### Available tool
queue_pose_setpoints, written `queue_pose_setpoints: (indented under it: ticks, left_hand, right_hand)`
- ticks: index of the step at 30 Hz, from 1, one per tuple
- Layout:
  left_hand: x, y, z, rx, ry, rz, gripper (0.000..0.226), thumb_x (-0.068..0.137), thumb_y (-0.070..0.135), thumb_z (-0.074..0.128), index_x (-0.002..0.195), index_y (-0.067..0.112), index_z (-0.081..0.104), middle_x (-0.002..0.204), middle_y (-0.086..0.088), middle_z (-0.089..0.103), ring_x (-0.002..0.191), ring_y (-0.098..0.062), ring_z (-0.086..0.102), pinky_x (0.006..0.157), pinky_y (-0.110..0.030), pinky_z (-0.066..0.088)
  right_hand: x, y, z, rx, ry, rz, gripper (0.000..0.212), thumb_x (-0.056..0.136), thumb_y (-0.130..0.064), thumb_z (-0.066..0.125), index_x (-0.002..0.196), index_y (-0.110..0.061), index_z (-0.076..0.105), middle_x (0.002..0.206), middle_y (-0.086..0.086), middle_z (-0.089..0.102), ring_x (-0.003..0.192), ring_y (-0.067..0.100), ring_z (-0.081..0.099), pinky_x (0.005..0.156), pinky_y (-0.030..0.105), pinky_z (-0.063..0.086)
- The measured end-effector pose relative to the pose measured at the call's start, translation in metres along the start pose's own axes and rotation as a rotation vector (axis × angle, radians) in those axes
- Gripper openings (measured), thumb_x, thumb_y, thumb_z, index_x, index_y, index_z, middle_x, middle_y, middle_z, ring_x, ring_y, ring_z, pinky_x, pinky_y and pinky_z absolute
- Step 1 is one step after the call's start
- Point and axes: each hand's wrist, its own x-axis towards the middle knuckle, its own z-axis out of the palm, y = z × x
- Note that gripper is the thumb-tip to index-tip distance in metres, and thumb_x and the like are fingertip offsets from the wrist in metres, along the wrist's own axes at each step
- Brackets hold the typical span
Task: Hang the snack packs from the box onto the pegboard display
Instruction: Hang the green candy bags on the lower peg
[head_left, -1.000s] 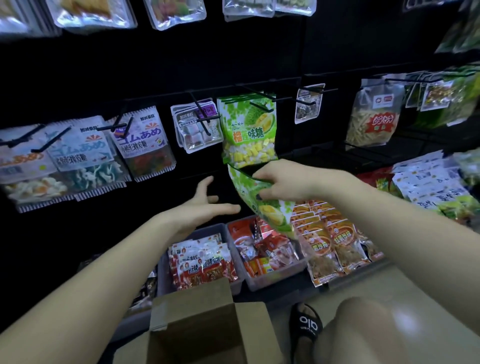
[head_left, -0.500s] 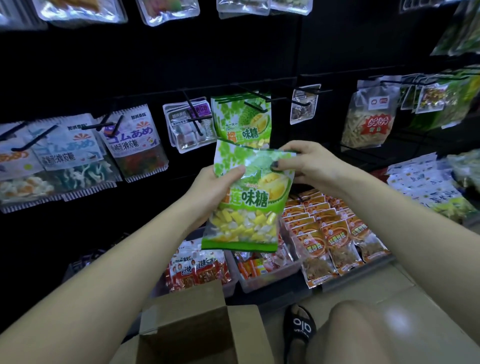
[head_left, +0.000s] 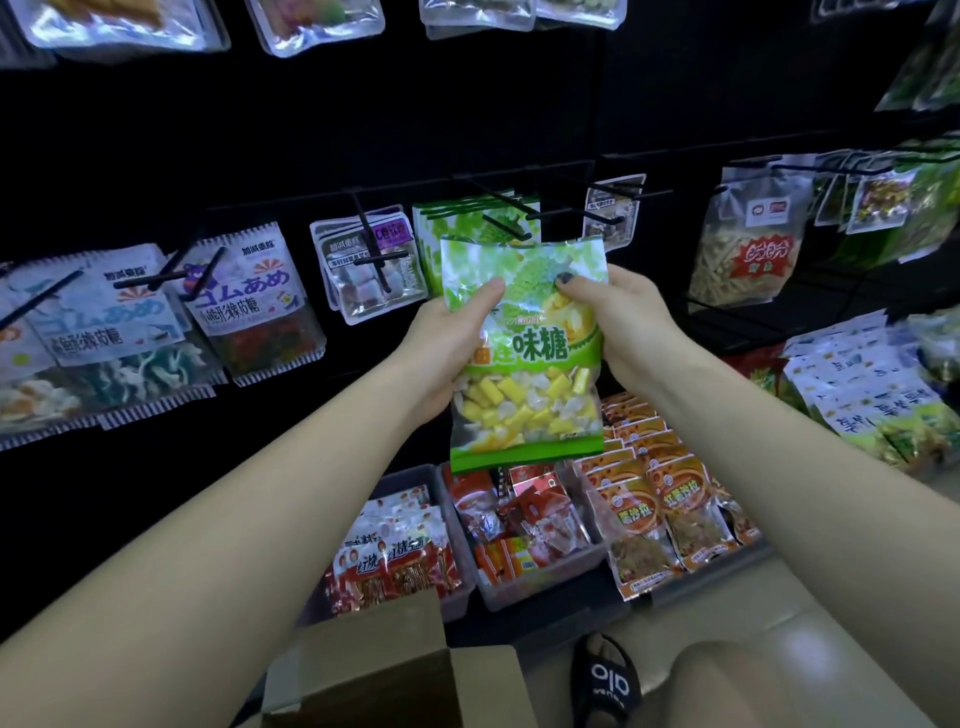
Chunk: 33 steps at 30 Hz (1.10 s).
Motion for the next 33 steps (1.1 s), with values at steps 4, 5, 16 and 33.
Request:
queue_pose_setpoints:
  ticks: [4, 5, 16, 33]
  left_hand:
    - [0.008, 0.013, 0.005, 0.012, 0.028, -0.021, 0.101, 0.088, 0.068, 0.069, 0.164, 0.020, 0.022, 0.160, -0.006, 0.041, 0.136, -0.031, 0.053, 0.094, -0.044, 0.055]
    - [0.012, 0.014, 0.005, 0.019, 0.040, -0.021, 0.100, 0.091, 0.065, 0.067, 0.165, 0.018, 0.019, 0.163, -0.008, 0.037, 0.139, -0.032, 0.050, 0.099, -0.046, 0.053]
    - [0.037, 0.013, 0.015, 0.029, 0.062, 0.006, 0.100, 0.097, 0.060, 0.062, 0.166, 0.011, 0.007, 0.167, -0.007, 0.032, 0.127, -0.019, 0.045, 0.095, -0.039, 0.048]
    - [0.063, -0.006, 0.013, -0.022, 0.042, 0.106, 0.102, 0.097, 0.060, 0.062, 0.166, 0.010, 0.006, 0.170, -0.007, 0.025, 0.150, -0.024, 0.036, 0.118, -0.046, 0.033]
  right_hand:
    - [0.015, -0.002, 0.003, 0.005, 0.038, -0.023, 0.032, 0.096, -0.013, 0.069, 0.120, 0.007, 0.065, 0.116, 0.025, 0.072, 0.095, 0.034, 0.076, 0.082, 0.047, 0.062]
    - [0.017, -0.003, 0.003, 0.005, 0.044, -0.021, 0.033, 0.095, -0.014, 0.069, 0.120, 0.008, 0.064, 0.116, 0.025, 0.072, 0.099, 0.037, 0.075, 0.087, 0.052, 0.060]
    - [0.043, 0.002, 0.001, 0.006, 0.079, -0.027, 0.011, 0.095, -0.011, 0.067, 0.105, -0.006, 0.068, 0.093, 0.015, 0.071, 0.078, 0.027, 0.072, 0.071, 0.041, 0.060]
    - [0.057, 0.013, 0.007, 0.094, 0.117, -0.081, 0.005, 0.091, -0.006, 0.068, 0.096, -0.008, 0.069, 0.087, 0.013, 0.071, 0.076, 0.026, 0.072, 0.066, 0.035, 0.058]
